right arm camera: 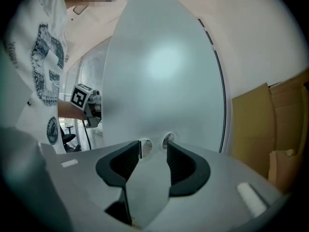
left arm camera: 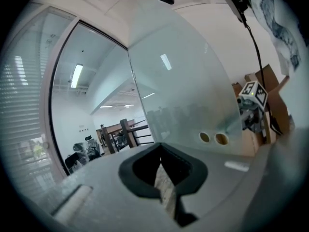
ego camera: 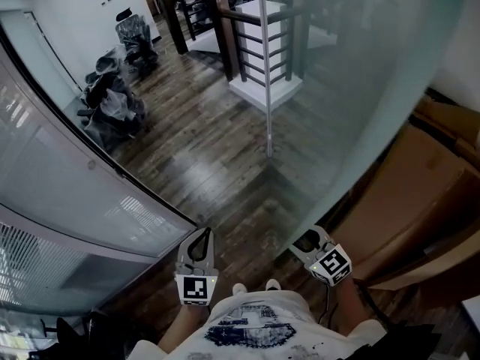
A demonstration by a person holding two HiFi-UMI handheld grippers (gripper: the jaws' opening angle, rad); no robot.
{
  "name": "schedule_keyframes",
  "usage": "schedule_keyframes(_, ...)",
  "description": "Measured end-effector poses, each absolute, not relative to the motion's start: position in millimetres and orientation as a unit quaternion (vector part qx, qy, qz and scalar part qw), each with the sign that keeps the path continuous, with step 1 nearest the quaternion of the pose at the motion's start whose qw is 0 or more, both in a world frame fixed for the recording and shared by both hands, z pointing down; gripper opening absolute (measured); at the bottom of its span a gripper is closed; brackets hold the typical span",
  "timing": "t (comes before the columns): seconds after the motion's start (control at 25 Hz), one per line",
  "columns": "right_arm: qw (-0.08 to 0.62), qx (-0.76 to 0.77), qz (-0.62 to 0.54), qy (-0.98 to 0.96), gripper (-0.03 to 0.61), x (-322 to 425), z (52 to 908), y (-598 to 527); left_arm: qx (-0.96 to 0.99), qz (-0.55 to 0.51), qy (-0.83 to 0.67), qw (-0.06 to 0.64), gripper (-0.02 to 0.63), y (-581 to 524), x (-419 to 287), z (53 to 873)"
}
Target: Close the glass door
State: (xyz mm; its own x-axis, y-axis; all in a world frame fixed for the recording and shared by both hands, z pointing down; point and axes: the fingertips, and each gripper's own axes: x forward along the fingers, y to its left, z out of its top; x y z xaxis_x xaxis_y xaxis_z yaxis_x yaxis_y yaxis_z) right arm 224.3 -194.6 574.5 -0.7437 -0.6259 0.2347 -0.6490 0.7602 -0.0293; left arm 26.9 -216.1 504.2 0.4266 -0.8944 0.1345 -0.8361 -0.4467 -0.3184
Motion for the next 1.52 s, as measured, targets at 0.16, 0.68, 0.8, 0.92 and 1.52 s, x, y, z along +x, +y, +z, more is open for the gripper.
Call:
schedule_keyframes(0.16, 0.103, 0.293, 0.072, -0.948, 0.225, 216, 577, -200, -0.829, -0.146, 0.529, 0.104, 0.000, -215, 23, 500)
schedule_keyframes(0.68, 0.087, 0.200, 0.092, -0.972, 0.285, 213, 582, -224, -0.811, -0.160, 0.553, 0.103, 0.000, -212, 33, 503)
schedule_keyframes(0.8, 0.092, 0.177, 0.096, -0.975, 0.288, 210, 584, -225, -0.809, -0.165, 0.556, 0.099, 0.000, -211, 33, 501)
schedule_keyframes(0.92, 0.113, 0.139, 0.095, -0.979, 0.288, 204, 588, -220, -0.805, -0.166, 0.560, 0.100, 0.000, -212, 31, 500)
schedule_keyframes(1.52, 0.135, 0.100, 0.048, -0.985, 0.248, 170, 597, -235, -0.787, -0.168, 0.585, 0.096, 0.000, -211, 15, 503)
